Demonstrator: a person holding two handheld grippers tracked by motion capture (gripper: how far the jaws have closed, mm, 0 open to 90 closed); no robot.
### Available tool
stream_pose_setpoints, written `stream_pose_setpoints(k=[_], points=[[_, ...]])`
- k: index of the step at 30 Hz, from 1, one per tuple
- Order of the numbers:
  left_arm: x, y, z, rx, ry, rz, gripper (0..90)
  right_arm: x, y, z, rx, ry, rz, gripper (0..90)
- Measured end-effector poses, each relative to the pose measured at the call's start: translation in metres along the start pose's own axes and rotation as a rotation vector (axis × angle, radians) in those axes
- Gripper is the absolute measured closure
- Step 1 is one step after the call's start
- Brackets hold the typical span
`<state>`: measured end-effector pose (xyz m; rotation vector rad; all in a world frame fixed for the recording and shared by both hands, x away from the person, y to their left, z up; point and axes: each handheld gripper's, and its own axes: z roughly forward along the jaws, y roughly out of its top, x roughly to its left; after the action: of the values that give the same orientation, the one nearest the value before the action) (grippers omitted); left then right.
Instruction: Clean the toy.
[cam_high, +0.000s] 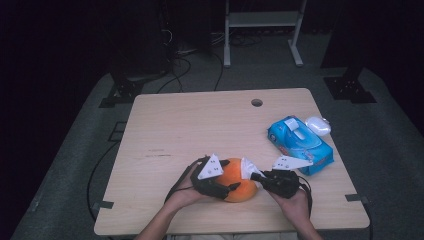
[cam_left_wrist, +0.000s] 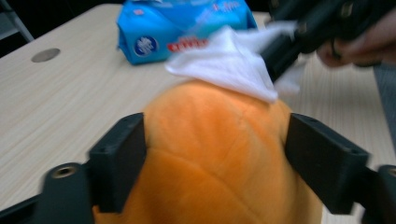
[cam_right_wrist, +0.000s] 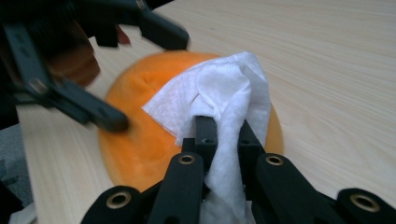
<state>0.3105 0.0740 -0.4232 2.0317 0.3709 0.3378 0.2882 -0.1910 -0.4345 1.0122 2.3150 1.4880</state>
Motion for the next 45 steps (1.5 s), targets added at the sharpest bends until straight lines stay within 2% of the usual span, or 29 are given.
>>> stream_pose_setpoints(k=[1,3,5,7,8,10,11,12,13,14,16,19,21,23,25,28,30,32,33,35,36,37,38,39,40,42,45], points=[[0.003,-0.001,0.0,0.002,0.011,-0.022,17.5,-0.002,-0.001,-0.001,0.001,-0.004,0.009,83.6],[0.005,-0.005,0.002,0.015,-0.009,-0.048,17.9,-0.003,0.0,-0.002,-0.003,-0.008,0.019,83.5],[0.0,-0.01,0.006,0.033,0.017,-0.016,26.5,0.003,0.004,-0.002,-0.011,-0.01,0.003,83.5],[-0.005,-0.007,0.008,0.03,0.037,-0.035,30.2,0.013,0.009,-0.002,-0.034,0.013,-0.029,83.3],[-0.009,-0.003,0.009,0.04,0.044,-0.007,30.2,0.017,0.01,-0.002,-0.038,0.024,-0.036,83.3],[-0.011,0.0,0.008,0.048,0.031,0.028,28.3,0.021,0.011,0.001,-0.024,0.022,-0.058,83.4],[-0.008,0.0,0.006,0.042,0.01,0.027,25.9,0.019,0.01,0.002,-0.019,0.023,-0.053,83.6],[-0.003,0.0,0.003,0.023,-0.016,-0.003,22.5,0.015,0.007,0.002,-0.017,0.034,-0.032,83.6],[0.001,-0.002,0.001,0.015,-0.018,-0.025,19.9,0.011,0.005,0.002,-0.017,0.03,-0.018,83.7],[0.004,-0.004,0.001,0.014,-0.01,-0.048,18.1,0.009,0.005,0.001,-0.014,0.014,-0.024,83.7],[0.006,-0.008,0.003,0.015,-0.021,-0.082,16.8,0.005,0.004,0.001,-0.015,0.006,-0.009,83.7],[-0.005,-0.005,0.01,0.034,0.017,-0.054,22.8,0.008,0.005,0.001,-0.018,-0.016,-0.005,83.5],[-0.01,0.0,0.01,0.041,0.02,-0.016,22.5,0.015,0.007,-0.001,-0.031,-0.023,-0.03,83.3],[-0.01,0.001,0.008,0.043,0.006,-0.006,21.8,0.018,0.009,-0.002,-0.032,-0.026,-0.048,83.4],[-0.004,0.0,0.005,0.026,-0.008,-0.024,20.6,0.014,0.007,-0.002,-0.024,-0.012,-0.038,83.5],[0.003,-0.002,0.002,0.02,0.024,-0.07,16.3,0.009,0.005,-0.002,-0.02,-0.007,-0.019,83.5],[0.0,-0.003,0.006,0.036,0.002,-0.072,15.3,0.009,0.005,-0.002,-0.017,-0.008,-0.023,83.6],[-0.005,-0.003,0.007,0.042,-0.012,-0.039,18.6,0.009,0.005,-0.001,-0.012,-0.008,-0.026,83.6],[-0.006,-0.002,0.006,0.041,-0.03,-0.042,19.2,0.007,0.005,-0.001,-0.009,-0.006,-0.024,83.6],[-0.007,0.0,0.003,0.042,-0.082,-0.046,19.2,0.002,0.003,-0.003,-0.01,-0.012,-0.01,83.6],[-0.005,0.0,0.0,0.035,-0.128,-0.055,19.3,0.0,0.002,-0.005,-0.011,-0.02,-0.01,83.5],[-0.004,0.0,-0.002,0.029,-0.135,-0.065,19.5,-0.004,0.002,-0.007,-0.009,-0.031,0.001,83.5],[-0.002,0.0,-0.003,0.023,-0.12,-0.078,19.4,-0.007,0.001,-0.009,-0.011,-0.031,0.008,83.5],[0.0,-0.001,-0.002,0.029,-0.085,-0.103,18.6,-0.009,0.0,-0.01,-0.009,-0.032,0.013,83.5],[0.002,-0.002,0.0,0.046,-0.058,-0.118,14.4,-0.01,-0.001,-0.011,-0.006,-0.035,0.012,83.5],[0.004,-0.006,0.004,0.061,-0.062,-0.153,10.2,-0.009,0.0,-0.01,-0.003,-0.033,0.013,83.4],[-0.003,-0.004,0.004,0.069,-0.059,-0.111,17.8,-0.002,0.004,-0.01,-0.014,-0.037,-0.008,83.3]])
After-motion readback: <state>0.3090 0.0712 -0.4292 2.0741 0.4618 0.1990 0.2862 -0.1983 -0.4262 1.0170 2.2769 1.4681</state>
